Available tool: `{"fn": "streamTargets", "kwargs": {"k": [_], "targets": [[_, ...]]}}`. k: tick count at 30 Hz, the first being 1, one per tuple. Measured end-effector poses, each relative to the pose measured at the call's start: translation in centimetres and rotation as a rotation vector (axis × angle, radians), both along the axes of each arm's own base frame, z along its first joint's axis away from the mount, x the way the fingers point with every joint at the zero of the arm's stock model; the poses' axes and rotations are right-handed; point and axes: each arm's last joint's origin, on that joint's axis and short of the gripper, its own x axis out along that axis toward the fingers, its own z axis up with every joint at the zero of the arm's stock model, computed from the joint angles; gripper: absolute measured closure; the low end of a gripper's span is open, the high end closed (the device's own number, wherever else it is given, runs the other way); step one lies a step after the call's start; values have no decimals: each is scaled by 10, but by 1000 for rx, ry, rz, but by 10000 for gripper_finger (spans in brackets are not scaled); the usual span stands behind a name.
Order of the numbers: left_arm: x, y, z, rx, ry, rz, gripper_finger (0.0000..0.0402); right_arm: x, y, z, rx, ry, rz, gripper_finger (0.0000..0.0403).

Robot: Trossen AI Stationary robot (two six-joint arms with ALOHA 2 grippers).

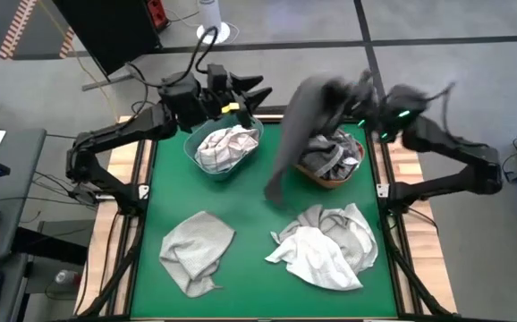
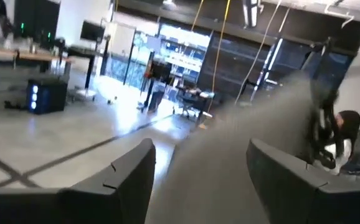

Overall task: Sort towels by color in basket
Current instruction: Put the dark gray towel into the orange bin

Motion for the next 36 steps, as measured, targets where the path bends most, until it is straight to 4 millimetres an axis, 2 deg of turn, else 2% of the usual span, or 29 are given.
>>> {"fn": "streamTargets", "kwargs": {"k": [4,7,9,18,28,32,36], "targets": [[2,2,-6,-54,39,-7,158,-33,-9,35,-85,-263,-93,377],[2,1,-8,-64,59,-15,160,-54,-9,50,-152,-396,-93,374],[2,0,-9,-66,69,-23,161,-66,-7,55,-173,-423,-102,371],[2,1,-10,-67,74,-35,161,-93,5,41,-113,-225,-105,375],[0,10,-10,-66,73,-5,162,-137,32,51,-167,-337,-17,376],[-1,11,-10,-67,74,-1,162,-157,36,51,-187,-346,-115,376],[-1,11,-10,-69,79,-1,162,-161,34,45,-171,-267,-231,376]]}}
